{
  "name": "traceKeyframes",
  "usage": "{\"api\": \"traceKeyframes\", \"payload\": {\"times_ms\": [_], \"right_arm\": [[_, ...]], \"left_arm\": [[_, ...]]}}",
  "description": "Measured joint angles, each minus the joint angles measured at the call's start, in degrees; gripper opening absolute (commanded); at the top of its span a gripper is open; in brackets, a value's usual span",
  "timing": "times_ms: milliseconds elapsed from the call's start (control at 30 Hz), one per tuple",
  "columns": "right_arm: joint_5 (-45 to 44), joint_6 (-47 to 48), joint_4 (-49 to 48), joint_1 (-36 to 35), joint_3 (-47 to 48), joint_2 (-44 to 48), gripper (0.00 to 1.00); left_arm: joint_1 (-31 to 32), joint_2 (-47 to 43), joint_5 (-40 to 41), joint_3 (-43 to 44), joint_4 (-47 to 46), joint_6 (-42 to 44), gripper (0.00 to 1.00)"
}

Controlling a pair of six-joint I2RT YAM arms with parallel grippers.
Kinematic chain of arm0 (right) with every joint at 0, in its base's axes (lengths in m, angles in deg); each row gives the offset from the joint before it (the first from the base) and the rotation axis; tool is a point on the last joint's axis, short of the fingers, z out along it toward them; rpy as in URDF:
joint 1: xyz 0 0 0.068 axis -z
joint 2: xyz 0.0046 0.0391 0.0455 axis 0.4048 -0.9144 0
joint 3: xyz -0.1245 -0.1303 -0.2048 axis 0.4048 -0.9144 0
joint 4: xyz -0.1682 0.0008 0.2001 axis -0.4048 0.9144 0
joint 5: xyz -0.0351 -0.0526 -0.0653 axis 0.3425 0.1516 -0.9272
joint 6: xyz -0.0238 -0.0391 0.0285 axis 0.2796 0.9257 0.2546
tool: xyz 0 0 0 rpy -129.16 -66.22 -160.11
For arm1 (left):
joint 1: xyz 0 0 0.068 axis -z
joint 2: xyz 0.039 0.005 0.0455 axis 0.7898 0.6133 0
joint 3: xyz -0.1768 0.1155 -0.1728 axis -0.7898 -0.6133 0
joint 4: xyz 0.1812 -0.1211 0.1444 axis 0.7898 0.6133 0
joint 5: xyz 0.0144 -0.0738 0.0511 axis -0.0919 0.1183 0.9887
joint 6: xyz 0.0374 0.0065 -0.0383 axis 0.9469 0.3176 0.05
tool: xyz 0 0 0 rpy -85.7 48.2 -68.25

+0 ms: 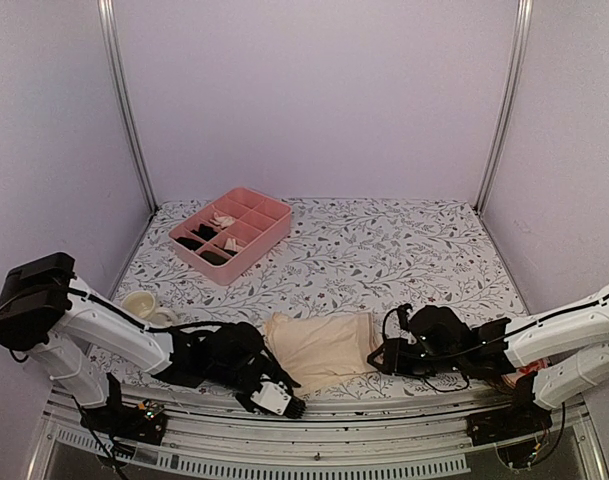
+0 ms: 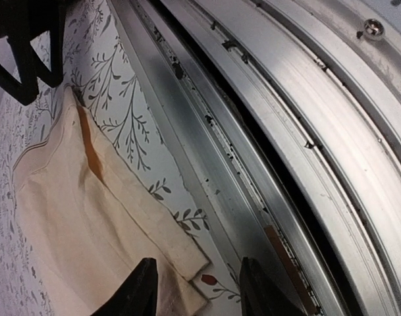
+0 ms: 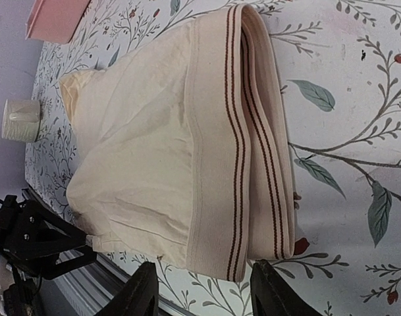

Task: Roll the underwear
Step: Adjust the underwear at the center of the board.

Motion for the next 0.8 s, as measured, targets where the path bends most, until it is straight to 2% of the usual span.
{"api": "traceKeyframes", "payload": {"times_ms": [300, 533, 800], "right_arm": [[1.3, -2.7, -2.2, 0.0, -0.1, -0.2, 0.48], [2.4, -4.3, -3.2, 0.0, -0.2, -1.1, 0.47], [3.1, -5.3, -4.7, 0.0, -1.0, -2.8, 0.47]], "left_arm": [[0.0, 0.7, 1.0, 0.0, -1.7, -0.3, 0.31], [0.0, 1.0, 1.0, 0.0, -2.1, -0.4, 0.24], [0.0, 2.0, 1.0, 0.1, -2.7, -0.5, 0.21]]}}
